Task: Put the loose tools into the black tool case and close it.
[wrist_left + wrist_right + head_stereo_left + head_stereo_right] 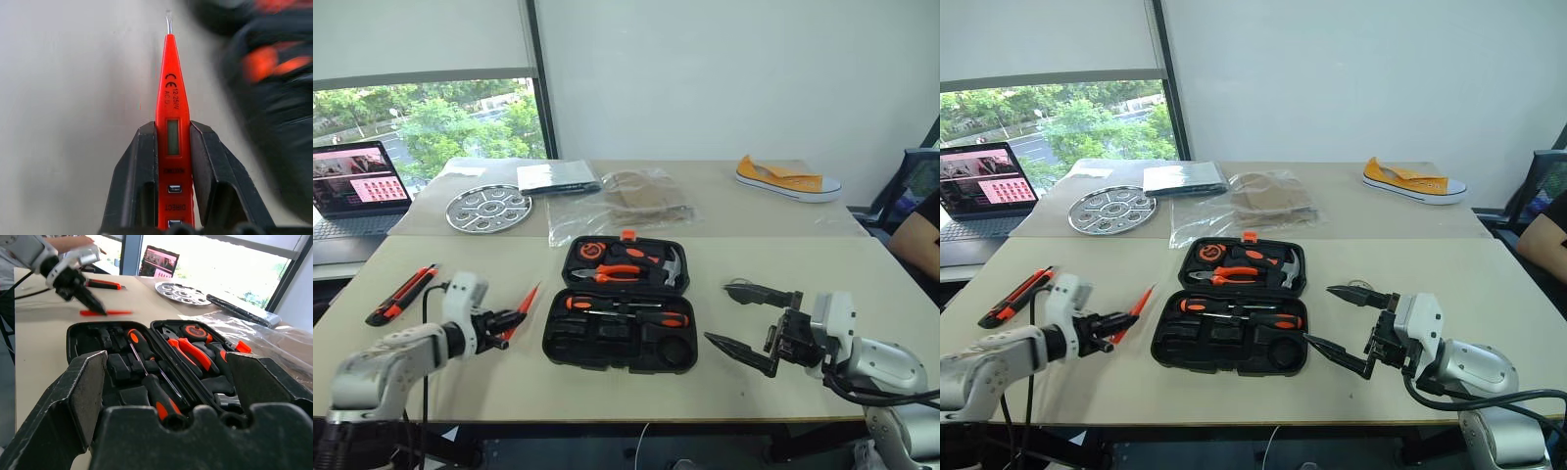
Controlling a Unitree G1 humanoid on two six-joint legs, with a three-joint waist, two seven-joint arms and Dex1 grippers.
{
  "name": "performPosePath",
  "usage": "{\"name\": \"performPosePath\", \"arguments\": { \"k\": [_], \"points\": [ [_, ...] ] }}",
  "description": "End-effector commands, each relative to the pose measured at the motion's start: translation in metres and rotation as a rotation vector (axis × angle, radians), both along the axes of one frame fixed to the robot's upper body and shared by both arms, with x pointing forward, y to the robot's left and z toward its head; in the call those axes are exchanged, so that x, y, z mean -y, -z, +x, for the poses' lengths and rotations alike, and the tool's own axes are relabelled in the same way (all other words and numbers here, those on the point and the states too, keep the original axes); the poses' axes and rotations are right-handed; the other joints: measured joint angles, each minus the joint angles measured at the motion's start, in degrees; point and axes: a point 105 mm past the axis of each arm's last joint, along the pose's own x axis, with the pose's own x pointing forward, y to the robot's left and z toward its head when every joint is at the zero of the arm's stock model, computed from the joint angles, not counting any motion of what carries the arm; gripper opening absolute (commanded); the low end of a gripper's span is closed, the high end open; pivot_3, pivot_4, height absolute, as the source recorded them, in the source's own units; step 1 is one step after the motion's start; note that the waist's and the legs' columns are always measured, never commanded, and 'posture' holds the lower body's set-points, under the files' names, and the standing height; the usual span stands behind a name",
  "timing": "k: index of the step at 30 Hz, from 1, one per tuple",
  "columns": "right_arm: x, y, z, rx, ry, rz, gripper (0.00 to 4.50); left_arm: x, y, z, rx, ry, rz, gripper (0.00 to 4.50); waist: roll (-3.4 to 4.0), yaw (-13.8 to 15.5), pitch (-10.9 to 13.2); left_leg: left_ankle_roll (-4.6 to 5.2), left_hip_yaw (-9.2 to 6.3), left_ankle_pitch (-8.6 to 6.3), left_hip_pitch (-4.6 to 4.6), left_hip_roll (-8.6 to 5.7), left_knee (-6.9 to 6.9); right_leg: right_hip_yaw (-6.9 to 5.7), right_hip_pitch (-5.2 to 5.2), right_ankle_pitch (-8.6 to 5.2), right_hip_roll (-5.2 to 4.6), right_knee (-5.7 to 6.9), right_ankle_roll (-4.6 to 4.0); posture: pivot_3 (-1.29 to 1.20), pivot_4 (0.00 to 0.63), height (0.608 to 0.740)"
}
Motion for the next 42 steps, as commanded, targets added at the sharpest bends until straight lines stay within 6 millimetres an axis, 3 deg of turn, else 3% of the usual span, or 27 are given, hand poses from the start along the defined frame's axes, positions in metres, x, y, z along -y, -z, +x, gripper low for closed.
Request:
{"name": "performPosePath", "arguments": {
  "k": [1, 4, 6, 12, 23, 28, 35, 42],
  "points": [
    [0.001, -0.009, -0.004, 0.039, -0.012, -0.004, 4.5, 0.016, -0.025, -0.021, 0.13, 0.356, 0.044, 0.46, 0.01, 0.02, 0.0, 0.01, 0.0, -0.01, -0.01, 0.0, 0.0, -0.01, 0.0, 0.0, -0.01, -0.01, 0.0, 0.0, 0.15, 0.74],
    [0.004, -0.008, -0.005, 0.032, -0.002, -0.011, 4.5, 0.038, -0.038, -0.021, 0.16, 0.565, 0.085, 0.46, 0.02, 0.55, 0.01, 0.08, 0.01, -0.04, -0.01, -0.02, 0.0, -0.03, 0.04, 0.0, -0.03, -0.07, 0.0, 0.0, 0.15, 0.74],
    [0.007, -0.008, -0.006, 0.028, 0.007, -0.015, 4.5, 0.056, -0.038, -0.016, 0.218, 0.713, 0.206, 0.46, 0.01, 1.17, 0.01, 0.18, 0.01, -0.09, -0.05, -0.04, 0.04, -0.07, 0.07, 0.0, -0.03, -0.11, 0.0, 0.0, 0.15, 0.74],
    [0.006, -0.008, -0.011, 0.025, 0.021, -0.016, 4.5, 0.092, -0.009, 0.019, 0.245, 0.908, 0.508, 0.46, 0.01, 1.19, 0.01, 0.41, 0.13, -0.21, -0.12, -0.15, 0.3, -0.04, 0.17, 0.02, -0.01, -0.12, 0.04, 0.0, 0.15, 0.74],
    [0.011, -0.006, -0.022, 0.021, 0.081, -0.014, 4.5, 0.1, 0.017, 0.042, 0.197, 0.927, 0.646, 0.46, -0.02, 0.13, 0.02, 0.74, 0.13, -0.4, -0.19, 0.03, 0.37, 0.09, 0.1, -0.01, 0.25, 0.0, 0.14, 0.0, 0.15, 0.74],
    [0.011, -0.004, -0.024, 0.019, 0.093, -0.012, 4.5, 0.104, 0.025, 0.038, 0.148, 0.969, 0.644, 0.46, -0.02, 0.32, 0.02, 0.92, 0.12, -0.5, -0.15, 0.03, 0.5, 0.1, 0.18, -0.02, 0.26, 0.0, 0.17, 0.0, 0.15, 0.74],
    [0.01, -0.003, -0.023, 0.02, 0.097, -0.009, 4.5, 0.082, 0.038, 0.047, 0.06, 0.899, 0.799, 0.46, -0.01, 0.31, 0.01, 0.91, 0.12, -0.49, -0.02, 0.03, 0.56, 0.15, 0.26, -0.02, 0.27, 0.02, 0.16, 0.0, 0.15, 0.74],
    [0.01, -0.001, -0.023, 0.019, 0.099, -0.007, 4.5, 0.07, 0.037, 0.043, 0.047, 0.897, 0.853, 0.46, -0.01, -0.45, 0.01, 0.84, 0.13, -0.45, 0.34, 0.11, 0.52, 0.26, 0.54, 0.0, 0.46, 0.11, 0.13, 0.0, 0.15, 0.74]
  ]
}}
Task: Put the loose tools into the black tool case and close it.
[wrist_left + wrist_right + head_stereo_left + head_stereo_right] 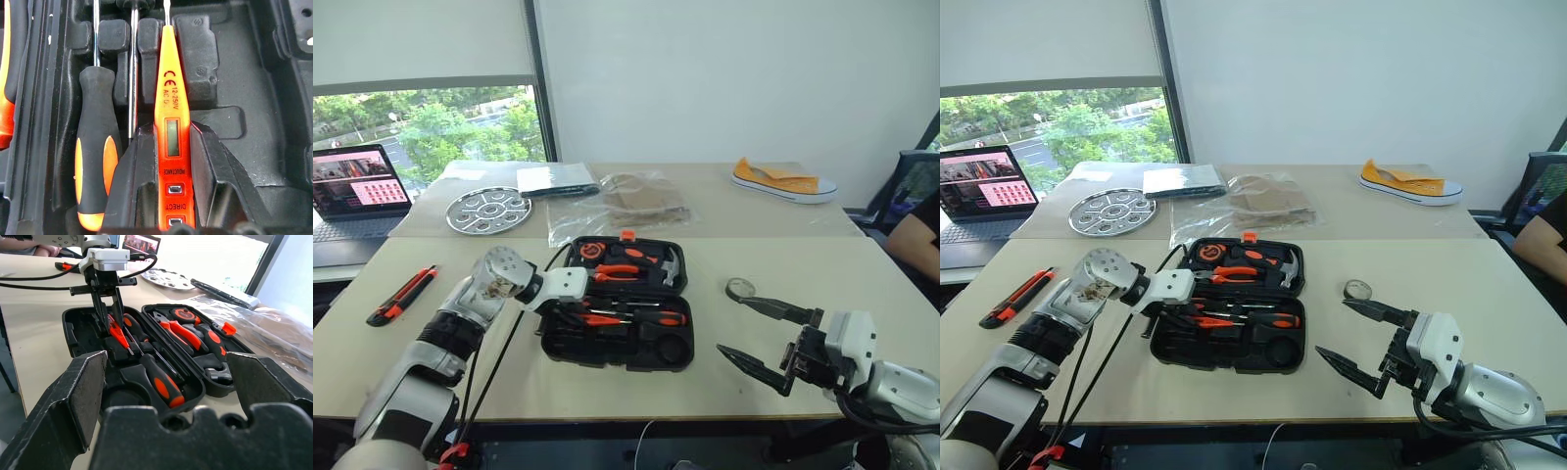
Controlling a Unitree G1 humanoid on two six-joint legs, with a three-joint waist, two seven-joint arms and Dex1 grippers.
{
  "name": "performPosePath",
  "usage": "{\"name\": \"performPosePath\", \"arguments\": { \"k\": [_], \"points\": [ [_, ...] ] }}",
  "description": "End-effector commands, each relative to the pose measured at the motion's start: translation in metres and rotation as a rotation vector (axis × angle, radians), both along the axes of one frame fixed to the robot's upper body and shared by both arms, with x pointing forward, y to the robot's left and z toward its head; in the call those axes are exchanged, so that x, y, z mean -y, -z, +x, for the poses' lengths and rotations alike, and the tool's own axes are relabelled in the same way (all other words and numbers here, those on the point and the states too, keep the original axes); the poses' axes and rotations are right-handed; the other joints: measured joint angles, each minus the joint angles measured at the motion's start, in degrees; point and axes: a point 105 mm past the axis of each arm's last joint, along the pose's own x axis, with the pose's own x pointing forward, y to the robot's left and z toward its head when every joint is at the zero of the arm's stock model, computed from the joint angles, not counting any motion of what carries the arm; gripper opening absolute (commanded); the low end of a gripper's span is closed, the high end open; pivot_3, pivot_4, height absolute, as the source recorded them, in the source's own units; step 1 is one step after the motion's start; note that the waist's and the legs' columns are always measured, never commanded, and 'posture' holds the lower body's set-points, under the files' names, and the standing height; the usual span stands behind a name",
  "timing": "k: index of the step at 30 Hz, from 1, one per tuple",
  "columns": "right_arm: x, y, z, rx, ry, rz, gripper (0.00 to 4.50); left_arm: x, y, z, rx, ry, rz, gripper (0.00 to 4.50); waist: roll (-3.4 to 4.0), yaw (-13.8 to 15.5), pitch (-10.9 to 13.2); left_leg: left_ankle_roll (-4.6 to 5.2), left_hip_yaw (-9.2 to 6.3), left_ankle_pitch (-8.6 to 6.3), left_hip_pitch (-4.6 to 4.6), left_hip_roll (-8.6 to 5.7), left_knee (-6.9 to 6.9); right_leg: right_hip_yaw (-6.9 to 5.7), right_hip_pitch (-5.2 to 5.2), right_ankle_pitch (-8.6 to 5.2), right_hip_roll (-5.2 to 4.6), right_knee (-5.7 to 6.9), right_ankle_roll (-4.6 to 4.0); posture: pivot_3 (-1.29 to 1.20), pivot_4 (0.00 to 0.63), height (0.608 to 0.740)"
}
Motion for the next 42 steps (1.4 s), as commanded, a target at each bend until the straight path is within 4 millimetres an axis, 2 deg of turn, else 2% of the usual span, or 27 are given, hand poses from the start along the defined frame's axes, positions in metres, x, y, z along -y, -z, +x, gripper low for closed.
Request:
{"name": "performPosePath", "arguments": {
  "k": [1, 4, 10, 17, 19, 20, 22, 25, 27, 31, 36, 39, 42],
  "points": [
    [-0.002, -0.009, -0.003, 0.048, -0.013, 0.011, 4.5, -0.024, 0.014, -0.004, -0.017, -0.047, 0.112, 0.46, 0.0, -0.16, 0.0, 0.0, 0.0, 0.0, 0.1, 0.03, -0.03, 0.01, 0.06, 0.0, 0.06, 0.0, 0.0, 0.0, 0.15, 0.74],
    [-0.001, -0.008, -0.003, 0.048, -0.016, 0.008, 4.5, -0.025, 0.011, -0.006, 0.002, -0.044, 0.1, 0.46, 0.0, -0.41, 0.0, 0.0, 0.0, 0.0, 0.55, 0.17, -0.18, 0.05, 0.42, -0.12, 0.19, -0.01, -0.04, 0.0, 0.15, 0.74],
    [-0.001, -0.007, -0.002, 0.044, -0.024, 0.002, 4.5, -0.032, 0.019, -0.007, 0.002, -0.056, 0.14, 0.46, 0.01, -0.41, 0.0, 0.0, 0.01, 0.0, 0.55, 0.34, -0.18, 0.05, 0.41, -0.08, 0.21, -0.02, -0.15, 0.0, 0.15, 0.74],
    [-0.003, -0.007, 0.001, 0.045, -0.033, 0.004, 4.5, -0.019, 0.034, -0.013, -0.054, -0.042, 0.096, 0.46, 0.09, -0.28, -0.05, 0.0, 0.02, 0.0, 0.61, 0.34, -0.18, 0.05, 0.49, -0.1, 0.19, -0.02, -0.15, 0.0, 0.15, 0.74],
    [-0.003, -0.007, 0.001, 0.045, -0.034, 0.005, 4.5, -0.014, 0.028, -0.011, -0.027, -0.036, 0.059, 1.47, 0.11, -0.21, -0.07, 0.0, 0.02, 0.0, 0.62, 0.33, -0.18, 0.05, 0.5, -0.13, 0.19, -0.02, -0.11, 0.0, 0.15, 0.74],
    [-0.003, -0.007, 0.001, 0.045, -0.034, 0.005, 4.5, -0.013, 0.026, -0.011, -0.023, -0.029, 0.046, 1.72, 0.11, -0.19, -0.06, 0.0, 0.02, 0.0, 0.62, 0.33, -0.17, 0.05, 0.5, -0.13, 0.17, -0.02, -0.11, 0.0, 0.15, 0.74],
    [-0.003, -0.007, 0.001, 0.044, -0.035, 0.005, 4.5, -0.008, 0.019, -0.01, -0.006, -0.026, -0.003, 2.52, 0.14, -0.06, -0.08, 0.0, 0.02, -0.01, 0.6, 0.32, -0.18, 0.05, 0.5, -0.11, 0.16, -0.03, -0.13, 0.0, 0.15, 0.74],
    [-0.003, -0.006, 0.001, 0.039, -0.037, 0.004, 4.5, 0.008, -0.01, -0.02, -0.007, 0.048, -0.196, 3.55, 0.07, 0.16, -0.02, 0.0, 0.02, 0.0, 0.52, 0.29, -0.16, 0.06, 0.41, -0.11, 0.12, -0.02, -0.13, 0.0, 0.15, 0.74],
    [-0.002, -0.006, 0.001, 0.035, -0.038, 0.002, 4.5, 0.011, -0.023, -0.023, -0.013, 0.054, -0.253, 3.55, -0.02, 0.26, 0.04, -0.01, -0.03, 0.0, 0.38, 0.31, -0.14, -0.02, 0.32, -0.1, 0.12, -0.03, -0.15, 0.0, 0.15, 0.74],
    [-0.003, -0.006, 0.001, 0.028, -0.043, 0.004, 4.5, 0.01, -0.035, -0.026, -0.006, 0.061, -0.258, 3.55, -0.02, 0.48, 0.05, 0.0, -0.05, -0.01, 0.31, 0.2, -0.15, -0.01, 0.26, -0.13, 0.03, -0.08, -0.11, 0.0, 0.15, 0.74],
    [-0.005, -0.004, 0.001, 0.022, -0.048, 0.011, 4.5, 0.005, -0.036, -0.014, 0.046, 0.004, -0.242, 3.55, -0.03, 0.44, 0.05, 0.11, -0.06, -0.09, 0.28, 0.08, -0.16, 0.01, 0.26, -0.18, -0.04, -0.12, -0.02, 0.0, 0.15, 0.74],
    [-0.006, -0.004, 0.001, 0.019, -0.05, 0.012, 4.5, 0.01, -0.038, -0.013, 0.046, 0.004, -0.295, 2.83, -0.03, 0.46, 0.05, 0.12, -0.08, -0.13, 0.24, 0.05, -0.17, 0.0, 0.26, -0.2, -0.06, -0.16, 0.02, 0.0, 0.15, 0.74],
    [-0.006, -0.003, 0.001, 0.017, -0.049, 0.014, 4.5, 0.017, -0.041, -0.013, 0.035, 0.003, -0.356, 1.77, -0.03, 0.51, 0.05, 0.13, -0.09, -0.14, 0.18, 0.04, -0.17, -0.01, 0.24, -0.21, -0.07, -0.16, 0.03, 0.0, 0.15, 0.74]
  ]
}}
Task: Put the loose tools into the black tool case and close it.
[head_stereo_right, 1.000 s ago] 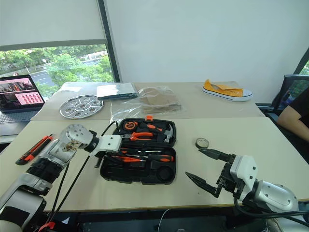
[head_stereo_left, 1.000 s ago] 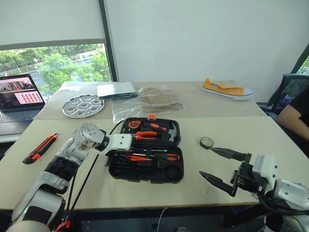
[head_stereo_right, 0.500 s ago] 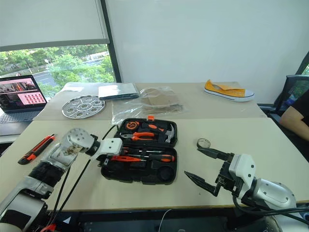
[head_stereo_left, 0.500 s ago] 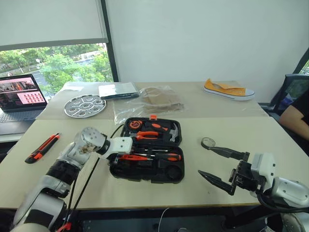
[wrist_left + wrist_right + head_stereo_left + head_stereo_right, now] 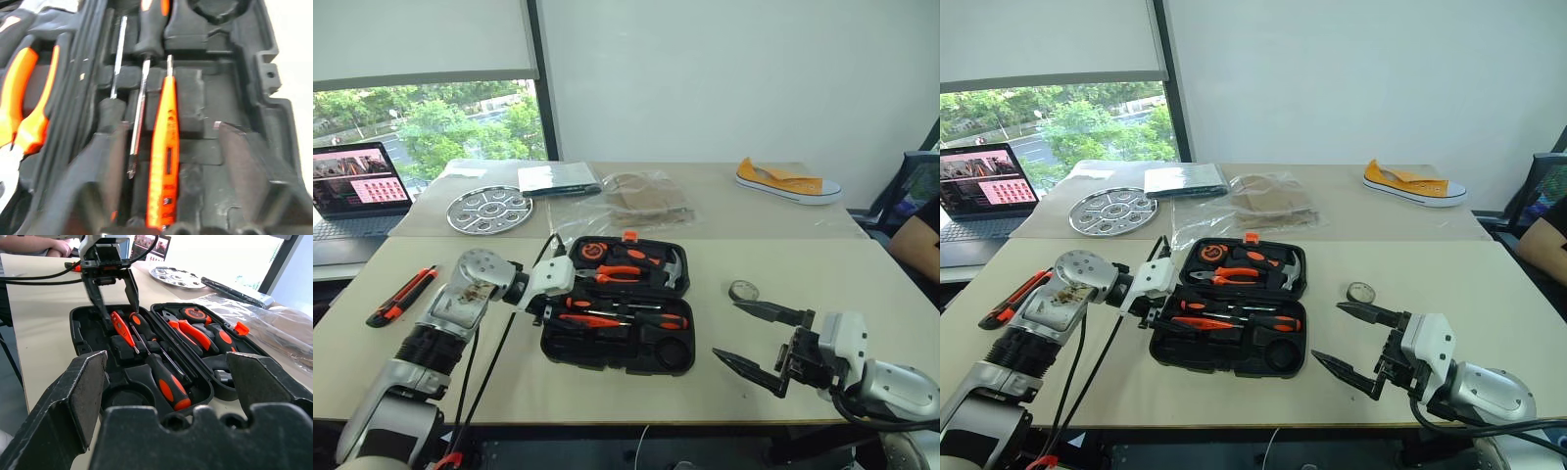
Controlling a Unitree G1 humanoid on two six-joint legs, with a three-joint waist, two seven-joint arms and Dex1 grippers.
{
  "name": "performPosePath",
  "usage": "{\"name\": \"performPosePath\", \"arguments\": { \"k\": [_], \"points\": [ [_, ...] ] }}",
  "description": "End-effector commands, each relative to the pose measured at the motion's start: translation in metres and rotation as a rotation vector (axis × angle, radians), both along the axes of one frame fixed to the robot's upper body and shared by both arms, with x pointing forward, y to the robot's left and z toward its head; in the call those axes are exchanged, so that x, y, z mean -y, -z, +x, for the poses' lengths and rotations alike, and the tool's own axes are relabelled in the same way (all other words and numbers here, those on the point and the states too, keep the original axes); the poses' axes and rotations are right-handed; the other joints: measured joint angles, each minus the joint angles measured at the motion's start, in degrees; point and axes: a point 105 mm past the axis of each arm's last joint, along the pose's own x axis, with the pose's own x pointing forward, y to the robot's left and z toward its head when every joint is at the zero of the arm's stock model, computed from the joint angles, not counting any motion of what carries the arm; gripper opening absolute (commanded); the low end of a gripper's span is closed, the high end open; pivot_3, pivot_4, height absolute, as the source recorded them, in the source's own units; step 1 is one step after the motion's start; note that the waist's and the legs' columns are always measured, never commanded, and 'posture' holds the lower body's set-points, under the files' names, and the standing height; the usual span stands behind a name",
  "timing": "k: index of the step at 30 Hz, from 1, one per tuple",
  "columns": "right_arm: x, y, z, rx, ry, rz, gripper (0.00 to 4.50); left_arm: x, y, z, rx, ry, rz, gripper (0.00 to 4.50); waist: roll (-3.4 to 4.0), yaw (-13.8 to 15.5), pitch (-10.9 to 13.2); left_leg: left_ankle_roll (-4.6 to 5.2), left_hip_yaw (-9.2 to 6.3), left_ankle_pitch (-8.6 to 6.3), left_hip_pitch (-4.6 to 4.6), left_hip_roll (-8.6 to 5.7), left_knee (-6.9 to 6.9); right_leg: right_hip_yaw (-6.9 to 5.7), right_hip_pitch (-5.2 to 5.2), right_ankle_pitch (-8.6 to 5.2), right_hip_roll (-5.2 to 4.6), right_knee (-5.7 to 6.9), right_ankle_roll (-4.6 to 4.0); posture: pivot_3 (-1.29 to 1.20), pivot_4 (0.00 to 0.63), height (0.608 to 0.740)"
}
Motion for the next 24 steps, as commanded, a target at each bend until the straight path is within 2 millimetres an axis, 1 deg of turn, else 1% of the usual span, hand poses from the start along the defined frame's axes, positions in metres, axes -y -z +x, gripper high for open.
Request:
{"name": "performPosePath", "arguments": {
  "k": [1, 3, 5, 7, 10, 12, 19, 24],
  "points": [
    [-0.001, -0.008, -0.001, 0.033, -0.005, 0.015, 4.5, 0.009, -0.015, 0.003, 0.041, 0.006, -0.091, 1.45, 0.0, 0.02, 0.0, 0.0, -0.01, 0.0, -0.04, -0.01, 0.0, 0.0, -0.01, 0.0, 0.0, 0.02, 0.01, 0.0, 0.15, 0.74],
    [-0.001, -0.008, 0.0, 0.034, -0.005, 0.016, 4.5, 0.009, -0.012, 0.003, 0.037, 0.013, -0.097, 0.62, 0.0, -0.01, 0.0, 0.0, -0.01, 0.0, -0.08, -0.01, 0.01, -0.01, -0.06, 0.01, -0.01, 0.02, 0.01, 0.0, 0.15, 0.74],
    [-0.001, -0.008, 0.001, 0.035, -0.003, 0.018, 4.5, 0.008, -0.009, 0.004, 0.033, 0.01, -0.101, 0.07, 0.0, -0.06, 0.0, -0.01, -0.01, 0.0, -0.1, -0.03, 0.0, -0.01, -0.09, 0.01, -0.01, 0.02, 0.01, 0.0, 0.15, 0.74],
    [-0.002, -0.008, 0.002, 0.035, -0.002, 0.018, 4.5, 0.005, -0.002, 0.002, 0.024, 0.016, -0.081, 0.07, 0.0, -0.15, 0.0, -0.02, 0.0, 0.01, -0.19, -0.04, 0.01, 0.01, -0.24, 0.01, -0.01, 0.02, 0.01, 0.0, 0.15, 0.74],
    [-0.002, -0.007, 0.002, 0.035, -0.001, 0.02, 4.5, 0.003, 0.006, 0.003, 0.042, 0.016, -0.06, 0.07, 0.01, -0.15, -0.01, -0.15, 0.0, 0.09, -0.55, -0.06, 0.07, 0.02, -0.65, 0.02, -0.02, 0.1, -0.01, 0.0, 0.15, 0.74],
    [-0.002, -0.007, 0.001, 0.035, -0.001, 0.022, 4.5, 0.003, 0.01, 0.004, 0.058, 0.017, -0.052, 0.07, 0.0, -0.1, 0.0, -0.34, 0.0, 0.19, -0.59, -0.06, 0.06, 0.02, -0.69, 0.02, -0.02, 0.09, -0.01, 0.0, 0.15, 0.74],
    [-0.003, -0.007, 0.0, 0.033, -0.001, 0.026, 4.5, 0.004, 0.023, 0.009, 0.057, 0.0, -0.035, 0.07, 0.0, 0.34, -0.01, -0.11, 0.0, 0.07, -0.64, -0.1, 0.11, 0.01, -0.66, 0.04, -0.08, 0.09, 0.03, 0.0, 0.15, 0.74],
    [-0.003, -0.007, 0.0, 0.032, 0.002, 0.026, 4.5, 0.004, 0.029, 0.005, 0.033, 0.018, -0.025, 0.07, 0.01, 0.36, -0.01, -0.12, 0.01, 0.07, -0.63, -0.11, 0.1, 0.0, -0.66, 0.04, -0.06, 0.09, 0.03, 0.0, 0.15, 0.74]
  ]
}}
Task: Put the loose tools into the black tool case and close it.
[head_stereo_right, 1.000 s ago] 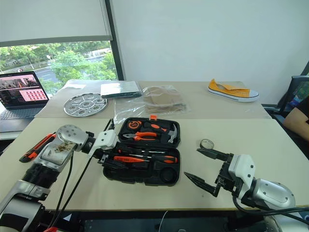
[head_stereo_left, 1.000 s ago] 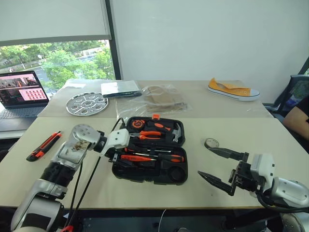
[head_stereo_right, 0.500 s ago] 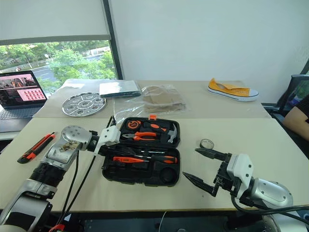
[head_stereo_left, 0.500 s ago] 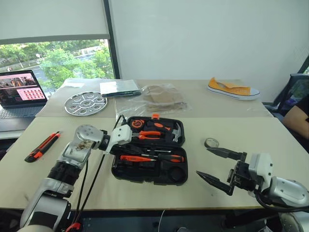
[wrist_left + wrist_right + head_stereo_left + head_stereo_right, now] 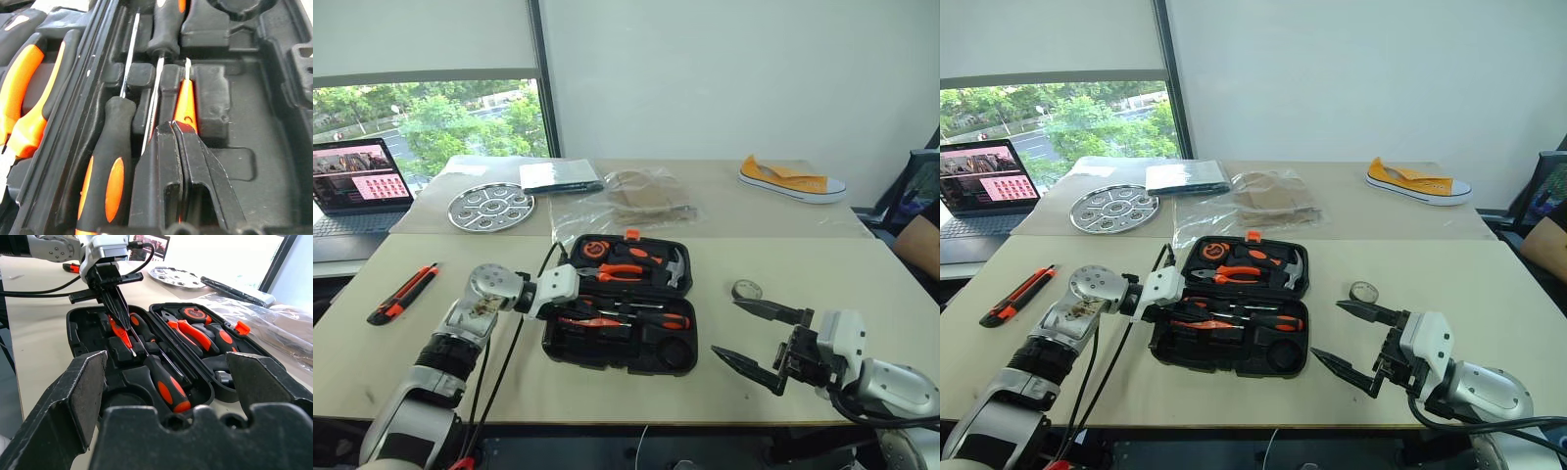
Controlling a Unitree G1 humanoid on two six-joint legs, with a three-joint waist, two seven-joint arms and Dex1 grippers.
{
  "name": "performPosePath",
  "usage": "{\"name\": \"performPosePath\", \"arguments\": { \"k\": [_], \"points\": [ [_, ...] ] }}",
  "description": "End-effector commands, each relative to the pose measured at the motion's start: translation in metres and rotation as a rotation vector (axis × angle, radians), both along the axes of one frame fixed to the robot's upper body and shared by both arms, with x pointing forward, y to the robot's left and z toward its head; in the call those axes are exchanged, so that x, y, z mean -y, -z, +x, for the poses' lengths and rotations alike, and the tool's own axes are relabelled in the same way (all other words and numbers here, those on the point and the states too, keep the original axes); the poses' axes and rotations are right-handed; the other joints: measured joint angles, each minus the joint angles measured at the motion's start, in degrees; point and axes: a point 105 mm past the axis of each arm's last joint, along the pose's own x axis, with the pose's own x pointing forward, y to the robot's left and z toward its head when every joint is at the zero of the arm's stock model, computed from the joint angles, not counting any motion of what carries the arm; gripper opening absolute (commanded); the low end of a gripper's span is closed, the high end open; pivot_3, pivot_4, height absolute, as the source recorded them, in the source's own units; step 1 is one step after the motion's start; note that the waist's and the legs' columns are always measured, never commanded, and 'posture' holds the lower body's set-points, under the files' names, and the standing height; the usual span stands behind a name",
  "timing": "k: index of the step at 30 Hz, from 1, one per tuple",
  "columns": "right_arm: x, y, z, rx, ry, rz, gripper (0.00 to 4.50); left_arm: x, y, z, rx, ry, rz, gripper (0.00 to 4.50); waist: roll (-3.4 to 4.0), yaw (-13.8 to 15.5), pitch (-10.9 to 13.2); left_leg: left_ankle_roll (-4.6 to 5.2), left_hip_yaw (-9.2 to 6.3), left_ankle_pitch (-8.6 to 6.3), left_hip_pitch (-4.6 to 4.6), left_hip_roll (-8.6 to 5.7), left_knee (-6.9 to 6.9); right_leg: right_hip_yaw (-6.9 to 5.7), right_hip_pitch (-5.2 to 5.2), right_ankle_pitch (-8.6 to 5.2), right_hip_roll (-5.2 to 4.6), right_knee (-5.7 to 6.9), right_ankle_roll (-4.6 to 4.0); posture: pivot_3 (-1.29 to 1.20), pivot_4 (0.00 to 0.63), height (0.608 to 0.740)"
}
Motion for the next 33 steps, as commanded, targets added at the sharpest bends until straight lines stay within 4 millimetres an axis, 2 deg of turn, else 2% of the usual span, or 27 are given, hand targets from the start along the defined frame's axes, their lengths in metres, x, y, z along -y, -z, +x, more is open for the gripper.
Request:
{"name": "performPosePath", "arguments": {
  "k": [1, 5, 9, 10, 12, 15, 18, 19, 20, 23, 26, 29, 31, 33],
  "points": [
    [-0.002, -0.007, -0.002, 0.031, -0.005, 0.015, 4.5, 0.0, 0.007, -0.003, -0.012, 0.018, 0.033, 0.07, 0.0, 0.0, 0.0, 0.0, 0.0, 0.0, 0.01, 0.0, 0.0, 0.0, 0.0, 0.0, 0.0, 0.01, 0.0, 0.0, 0.15, 0.74],
    [-0.003, -0.007, -0.002, 0.032, -0.002, 0.016, 4.5, 0.0, 0.015, -0.002, 0.001, -0.003, 0.073, 0.07, 0.01, 0.0, -0.01, 0.0, 0.0, 0.0, 0.03, 0.0, 0.0, 0.0, 0.02, 0.0, 0.0, 0.01, 0.0, 0.0, 0.15, 0.74],
    [-0.003, -0.007, -0.002, 0.033, 0.0, 0.018, 4.5, 0.003, 0.011, -0.003, 0.01, -0.017, 0.034, 0.07, 0.01, 0.02, -0.02, 0.0, 0.0, 0.0, 0.07, 0.01, 0.03, 0.01, 0.05, 0.0, -0.01, 0.0, 0.0, 0.0, 0.15, 0.74],
    [-0.003, -0.007, -0.002, 0.033, 0.001, 0.018, 4.5, 0.003, 0.006, -0.007, 0.014, -0.006, -0.006, 0.07, 0.02, 0.01, -0.02, 0.01, 0.0, 0.0, 0.07, 0.01, 0.03, 0.01, 0.05, 0.0, -0.01, 0.0, 0.0, 0.0, 0.15, 0.74],
    [-0.001, -0.007, -0.002, 0.035, 0.01, 0.021, 4.5, 0.004, -0.018, -0.004, 0.15, -0.021, -0.16, 0.07, 0.06, -0.2, -0.04, 0.01, 0.0, 0.0, 0.08, 0.03, 0.01, 0.02, 0.04, 0.0, 0.0, 0.02, 0.0, 0.0, 0.15, 0.74],
    [0.005, -0.011, -0.005, 0.048, 0.024, 0.056, 4.5, -0.029, -0.046, -0.02, 0.192, -0.124, -0.387, 0.07, 0.04, -0.63, -0.03, -0.2, -0.01, 0.11, -0.02, 0.07, 0.01, 0.03, -0.13, 0.01, 0.0, 0.02, -0.02, 0.0, 0.15, 0.74],
    [0.006, -0.008, -0.006, 0.033, 0.016, 0.052, 4.5, -0.071, -0.044, -0.04, 0.186, -0.273, -0.473, 0.07, 0.07, -1.07, -0.05, -0.36, -0.05, 0.15, 0.0, 0.09, -0.06, 0.09, -0.26, 0.03, 0.03, 0.07, -0.05, 0.0, 0.15, 0.74],
    [0.006, -0.007, -0.006, 0.031, 0.009, 0.053, 4.5, -0.089, -0.038, -0.045, 0.172, -0.361, -0.472, 0.58, 0.09, -1.07, -0.06, -0.38, -0.09, 0.13, 0.04, 0.08, -0.11, 0.12, -0.29, 0.03, 0.02, 0.07, -0.06, 0.0, 0.15, 0.74],
    [0.006, -0.007, -0.006, 0.029, 0.005, 0.055, 4.5, -0.101, -0.034, -0.049, 0.163, -0.421, -0.471, 0.75, 0.1, -1.06, -0.06, -0.34, -0.09, 0.08, 0.08, 0.07, -0.12, 0.14, -0.28, 0.03, 0.02, 0.04, -0.06, 0.0, 0.15, 0.74],
    [0.003, -0.008, -0.005, 0.031, -0.01, 0.083, 4.5, -0.156, -0.025, -0.067, 0.2, -0.707, -0.505, 1.81, 0.1, -0.63, -0.05, -0.16, -0.09, -0.03, 0.1, 0.03, -0.09, 0.13, -0.25, 0.03, -0.01, -0.03, -0.05, 0.0, 0.15, 0.74],
    [-0.006, -0.011, -0.004, 0.044, -0.036, 0.117, 4.5, -0.214, -0.017, -0.103, 0.286, -1.026, -0.531, 2.93, 0.03, -0.53, -0.05, -0.04, -0.1, -0.11, 0.12, 0.06, -0.08, 0.08, -0.23, 0.03, -0.01, -0.05, -0.06, 0.0, 0.15, 0.74],
    [-0.011, -0.012, -0.004, 0.045, -0.043, 0.135, 4.5, -0.246, -0.005, -0.136, 0.308, -1.245, -0.555, 4.06, 0.03, -0.37, -0.05, -0.09, -0.12, -0.13, 0.16, 0.06, -0.1, 0.07, -0.19, 0.03, -0.03, -0.05, -0.07, 0.0, 0.15, 0.74],
    [-0.013, -0.013, -0.004, 0.052, -0.039, 0.146, 4.5, -0.262, 0.0, -0.152, 0.332, -1.365, -0.575, 4.39, 0.02, 0.23, -0.05, -0.07, -0.12, -0.15, 0.17, 0.04, -0.09, 0.0, -0.11, 0.02, -0.09, -0.09, -0.06, 0.0, 0.15, 0.74],
    [-0.016, -0.013, -0.004, 0.053, -0.04, 0.153, 4.5, -0.271, 0.006, -0.162, 0.333, -1.453, -0.592, 4.39, -0.05, 0.86, -0.09, -0.04, -0.14, -0.18, 0.2, 0.03, -0.08, -0.07, 0.01, 0.03, -0.12, -0.16, -0.06, 0.0, 0.15, 0.74]
  ]
}}
